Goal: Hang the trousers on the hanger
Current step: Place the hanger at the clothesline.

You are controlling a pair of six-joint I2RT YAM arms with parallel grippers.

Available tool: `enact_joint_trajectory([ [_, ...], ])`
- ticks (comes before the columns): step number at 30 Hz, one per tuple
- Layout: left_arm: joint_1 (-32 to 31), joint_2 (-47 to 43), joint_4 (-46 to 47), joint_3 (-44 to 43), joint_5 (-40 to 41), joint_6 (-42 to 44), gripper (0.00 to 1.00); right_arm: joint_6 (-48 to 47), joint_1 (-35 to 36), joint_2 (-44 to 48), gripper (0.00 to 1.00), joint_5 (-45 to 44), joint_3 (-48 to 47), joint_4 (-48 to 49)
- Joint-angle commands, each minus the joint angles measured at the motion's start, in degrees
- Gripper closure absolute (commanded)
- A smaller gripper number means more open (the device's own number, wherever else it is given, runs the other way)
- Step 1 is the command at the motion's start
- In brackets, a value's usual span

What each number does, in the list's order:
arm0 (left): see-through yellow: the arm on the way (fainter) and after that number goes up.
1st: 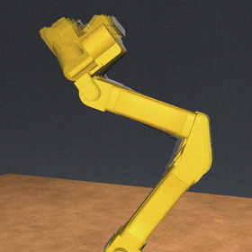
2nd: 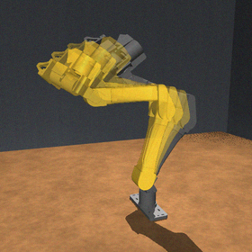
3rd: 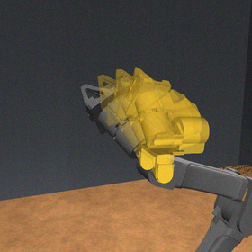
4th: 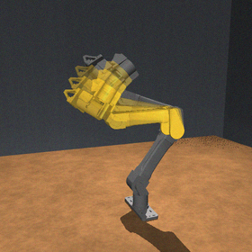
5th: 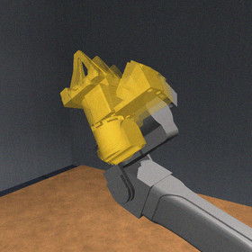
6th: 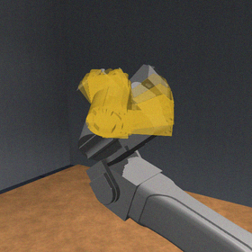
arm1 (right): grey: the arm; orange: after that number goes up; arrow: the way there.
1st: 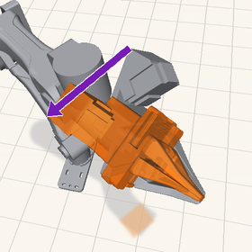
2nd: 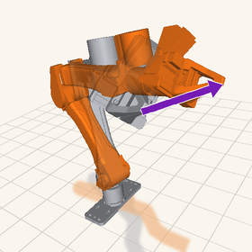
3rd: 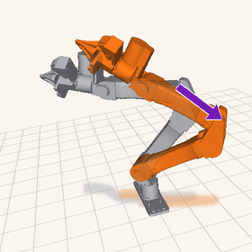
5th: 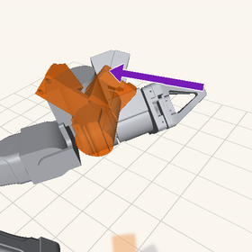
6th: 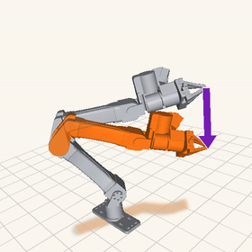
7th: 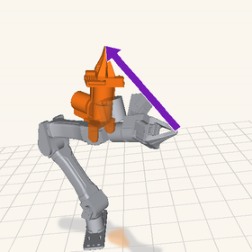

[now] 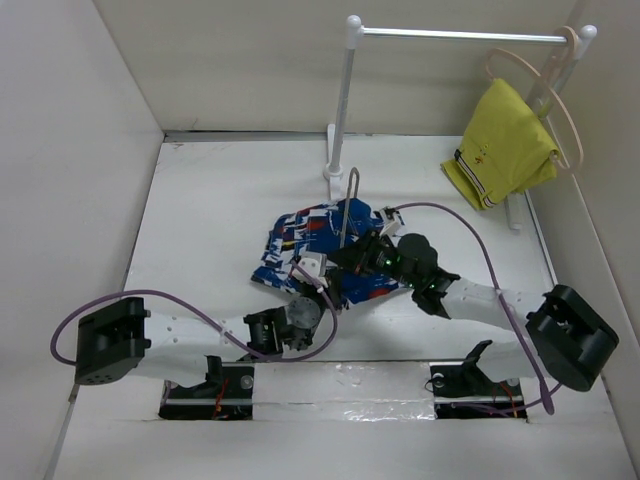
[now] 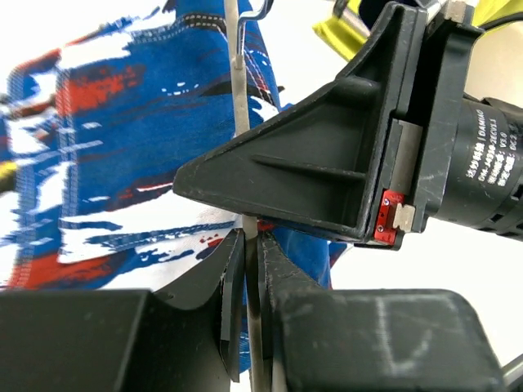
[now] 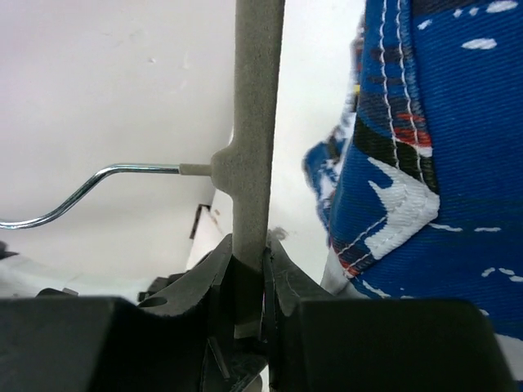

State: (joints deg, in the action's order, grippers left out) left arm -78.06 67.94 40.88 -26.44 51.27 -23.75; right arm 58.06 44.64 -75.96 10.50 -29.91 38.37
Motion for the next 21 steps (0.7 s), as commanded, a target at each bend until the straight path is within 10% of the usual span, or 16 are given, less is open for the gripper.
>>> enact_joint_trajectory([
  [1,-0.34,-4.83,9.30,-6.87,1.21,8.17,0.96,-4.00,-2.27,3.71,0.97,2.49,-4.70,1.02],
  [7,-0.34,-9.39,10.53,-10.65,-3.01,13.89,0.69,-2.78,-6.84,7.67,1.00,6.27,-10.16,-1.97],
  [21,2.65,-17.84,2.46,-9.60,-4.86,8.73,0.64,7.41,-26.44,6.36,1.00,16.39,-22.28,0.74],
])
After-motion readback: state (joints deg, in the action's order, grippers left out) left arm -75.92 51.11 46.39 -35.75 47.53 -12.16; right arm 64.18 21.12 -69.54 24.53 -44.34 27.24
